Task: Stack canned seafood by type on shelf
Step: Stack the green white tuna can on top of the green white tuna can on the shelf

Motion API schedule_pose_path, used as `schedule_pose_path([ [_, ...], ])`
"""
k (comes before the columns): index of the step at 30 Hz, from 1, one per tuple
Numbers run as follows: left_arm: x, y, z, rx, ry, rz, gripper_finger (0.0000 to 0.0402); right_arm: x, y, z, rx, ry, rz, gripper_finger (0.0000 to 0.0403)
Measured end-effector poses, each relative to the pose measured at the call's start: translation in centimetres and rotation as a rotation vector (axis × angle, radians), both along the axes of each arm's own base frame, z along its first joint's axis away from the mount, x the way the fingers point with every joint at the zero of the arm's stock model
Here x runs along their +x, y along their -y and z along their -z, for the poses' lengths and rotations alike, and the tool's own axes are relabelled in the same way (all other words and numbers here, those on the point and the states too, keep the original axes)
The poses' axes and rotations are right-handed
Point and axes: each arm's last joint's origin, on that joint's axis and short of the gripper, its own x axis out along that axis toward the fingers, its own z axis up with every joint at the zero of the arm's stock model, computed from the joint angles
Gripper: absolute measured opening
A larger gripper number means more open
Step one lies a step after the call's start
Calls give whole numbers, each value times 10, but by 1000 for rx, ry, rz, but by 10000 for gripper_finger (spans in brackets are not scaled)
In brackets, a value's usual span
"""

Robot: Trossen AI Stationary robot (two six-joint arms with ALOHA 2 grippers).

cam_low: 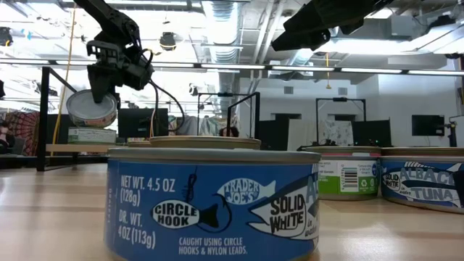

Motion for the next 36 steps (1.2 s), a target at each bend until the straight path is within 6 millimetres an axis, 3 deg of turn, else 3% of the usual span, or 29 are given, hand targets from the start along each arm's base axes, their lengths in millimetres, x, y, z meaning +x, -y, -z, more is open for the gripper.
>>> schedule_pose_path([
  [4, 0, 0, 3, -10, -36, -69, 140, 0, 0, 0, 0, 0, 0, 270],
  [9, 0, -4, 6, 64, -112, -95, 242, 0, 0, -1, 2, 7, 0, 270],
  [12, 0, -5, 6, 94, -129, -99, 271, 0, 0, -1, 4, 11, 0, 270],
  [22, 5, -10, 4, 136, -63, -106, 268, 1, 0, -2, 6, 23, -1, 270],
  [30, 24, -17, -36, 248, 85, -96, 267, 2, 2, -2, 13, 21, 12, 270],
  [36, 58, 18, -65, 410, 281, 73, 258, -4, 14, 4, 11, -27, 52, 270],
])
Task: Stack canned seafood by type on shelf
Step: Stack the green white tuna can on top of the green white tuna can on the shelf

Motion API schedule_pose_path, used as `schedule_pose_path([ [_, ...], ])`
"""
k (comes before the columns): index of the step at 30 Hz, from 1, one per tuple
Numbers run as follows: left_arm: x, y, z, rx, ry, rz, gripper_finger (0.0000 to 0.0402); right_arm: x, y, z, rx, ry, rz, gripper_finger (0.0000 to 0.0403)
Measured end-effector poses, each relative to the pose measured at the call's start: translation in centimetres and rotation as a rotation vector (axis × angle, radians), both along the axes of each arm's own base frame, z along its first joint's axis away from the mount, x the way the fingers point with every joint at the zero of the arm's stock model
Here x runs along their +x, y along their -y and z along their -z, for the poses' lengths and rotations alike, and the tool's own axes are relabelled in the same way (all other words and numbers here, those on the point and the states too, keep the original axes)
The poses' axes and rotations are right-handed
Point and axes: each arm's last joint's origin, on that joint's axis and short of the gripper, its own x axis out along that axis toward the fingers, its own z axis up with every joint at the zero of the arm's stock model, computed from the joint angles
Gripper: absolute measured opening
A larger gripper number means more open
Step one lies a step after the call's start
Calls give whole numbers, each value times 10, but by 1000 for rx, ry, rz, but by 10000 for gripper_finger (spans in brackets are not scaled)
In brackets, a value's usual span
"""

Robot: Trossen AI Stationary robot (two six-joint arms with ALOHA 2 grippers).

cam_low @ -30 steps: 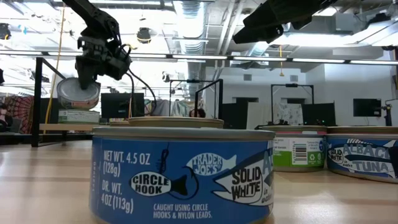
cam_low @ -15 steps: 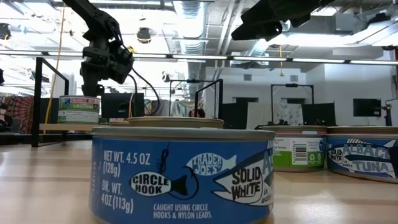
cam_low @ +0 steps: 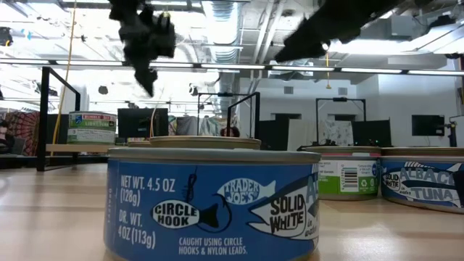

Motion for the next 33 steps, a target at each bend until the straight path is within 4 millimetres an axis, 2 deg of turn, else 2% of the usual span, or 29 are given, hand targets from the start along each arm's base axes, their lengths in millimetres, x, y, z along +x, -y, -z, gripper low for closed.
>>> schedule_pose_path([
  [6, 16, 44, -33, 146, 198, 87, 232, -25, 7, -15, 37, 67, 7, 270],
  [11, 15, 88, -45, 132, 314, 140, 210, -40, 7, -21, 79, 177, -12, 270],
  [14, 16, 116, -38, 161, 356, 159, 199, -38, 7, -17, 90, 209, -11, 270],
  [22, 21, 188, -10, 249, 458, 143, 188, -22, 8, -4, 127, 164, -16, 270],
  [30, 26, 255, 18, 258, 538, 35, 187, -26, 9, -18, 121, -93, 34, 270],
  [33, 36, 275, 28, 256, 558, -8, 187, -24, 18, -10, 114, -224, 101, 270],
])
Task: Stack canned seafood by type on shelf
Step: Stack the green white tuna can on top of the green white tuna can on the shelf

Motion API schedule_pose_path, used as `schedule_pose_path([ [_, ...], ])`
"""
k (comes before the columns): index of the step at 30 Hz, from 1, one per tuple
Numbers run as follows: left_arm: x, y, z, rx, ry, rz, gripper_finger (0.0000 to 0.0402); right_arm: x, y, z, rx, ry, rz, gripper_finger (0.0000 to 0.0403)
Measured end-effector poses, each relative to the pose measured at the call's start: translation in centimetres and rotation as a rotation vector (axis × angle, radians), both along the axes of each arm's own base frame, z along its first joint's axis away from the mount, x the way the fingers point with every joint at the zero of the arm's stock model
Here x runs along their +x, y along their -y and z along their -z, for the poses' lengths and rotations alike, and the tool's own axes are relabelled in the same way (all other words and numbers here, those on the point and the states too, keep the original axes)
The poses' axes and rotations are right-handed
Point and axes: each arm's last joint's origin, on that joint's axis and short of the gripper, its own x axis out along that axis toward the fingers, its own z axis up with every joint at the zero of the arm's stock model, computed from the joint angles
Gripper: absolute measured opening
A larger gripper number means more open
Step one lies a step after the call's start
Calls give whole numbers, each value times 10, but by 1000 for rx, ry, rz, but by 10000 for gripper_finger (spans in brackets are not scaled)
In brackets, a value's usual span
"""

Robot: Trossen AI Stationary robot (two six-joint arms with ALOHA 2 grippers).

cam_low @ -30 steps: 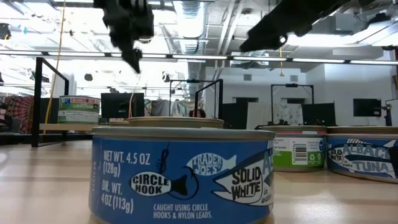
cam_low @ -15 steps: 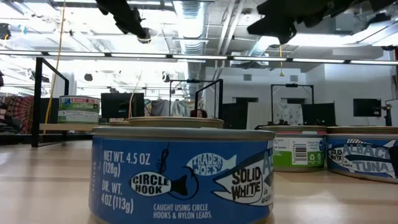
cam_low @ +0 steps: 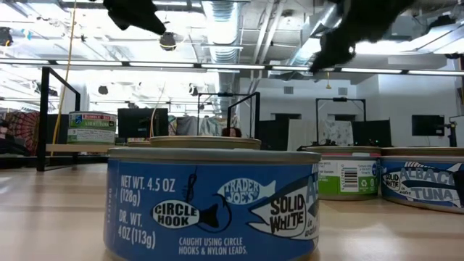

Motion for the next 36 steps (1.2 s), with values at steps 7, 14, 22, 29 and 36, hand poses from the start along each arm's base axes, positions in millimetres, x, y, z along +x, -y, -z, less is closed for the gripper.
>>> schedule_pose_path([
  [7, 32, 39, 38, 6, 34, 1, 187, -18, 41, 13, -10, -280, 98, 269],
  [14, 40, 58, 60, 4, 12, 41, 187, -20, 76, 13, 48, -279, 177, 269],
  [22, 40, 59, 69, -67, -53, 31, 187, 15, 71, 17, 128, -244, 87, 237],
  [29, 31, 73, 67, -13, 0, 5, 187, 55, 9, 15, 64, -239, -106, 199],
  [36, 22, 86, 68, -62, 29, 26, 187, 51, -68, 23, -187, -213, -172, 197],
])
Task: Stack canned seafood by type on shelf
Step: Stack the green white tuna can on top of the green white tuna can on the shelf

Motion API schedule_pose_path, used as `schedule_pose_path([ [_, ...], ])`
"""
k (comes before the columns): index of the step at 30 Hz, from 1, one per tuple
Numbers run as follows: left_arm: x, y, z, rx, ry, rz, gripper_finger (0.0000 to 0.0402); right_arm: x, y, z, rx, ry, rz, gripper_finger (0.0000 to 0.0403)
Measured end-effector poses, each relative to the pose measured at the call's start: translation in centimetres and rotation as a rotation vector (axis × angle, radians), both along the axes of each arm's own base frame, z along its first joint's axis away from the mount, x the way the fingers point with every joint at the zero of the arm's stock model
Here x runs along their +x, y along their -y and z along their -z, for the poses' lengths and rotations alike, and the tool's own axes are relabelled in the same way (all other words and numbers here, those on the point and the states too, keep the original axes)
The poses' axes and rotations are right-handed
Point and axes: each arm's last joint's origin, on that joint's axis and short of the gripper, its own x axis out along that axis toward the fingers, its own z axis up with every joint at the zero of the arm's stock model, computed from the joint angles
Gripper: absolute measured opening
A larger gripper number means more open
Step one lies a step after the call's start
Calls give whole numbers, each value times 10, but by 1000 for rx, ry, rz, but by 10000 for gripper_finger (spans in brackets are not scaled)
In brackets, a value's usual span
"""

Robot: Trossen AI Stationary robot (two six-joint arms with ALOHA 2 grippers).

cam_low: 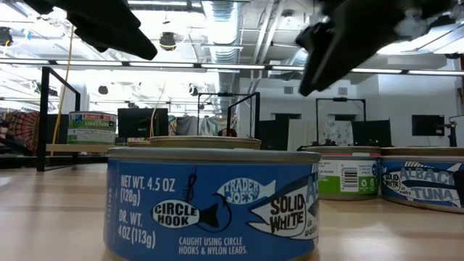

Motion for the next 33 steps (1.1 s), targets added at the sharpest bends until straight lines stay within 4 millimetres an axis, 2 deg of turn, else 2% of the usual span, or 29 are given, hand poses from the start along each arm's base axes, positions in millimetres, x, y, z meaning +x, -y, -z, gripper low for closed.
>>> schedule_pose_path([
  [3, -1, 1, 1, -19, -5, -11, 187, -4, -27, 7, -71, 13, -41, 200],
  [7, -1, 1, 1, -25, -6, -10, 187, -7, -52, 22, -109, -20, -98, 216],
  [13, -1, 1, 1, -25, -7, -9, 187, 5, -68, 36, -186, -82, -80, 265],
  [19, -6, 7, 1, -17, -3, 9, 187, 14, -93, 54, -367, -99, -98, 272],
  [23, -12, 14, 1, -18, -8, 35, 187, 10, -107, 70, -459, -103, -105, 258],
  [27, -16, 18, 0, -6, 1, 42, 187, 5, -113, 81, -581, -68, -89, 227],
  [33, -17, 18, -1, -6, 14, 29, 187, 4, -114, 85, -547, -63, -41, 158],
])
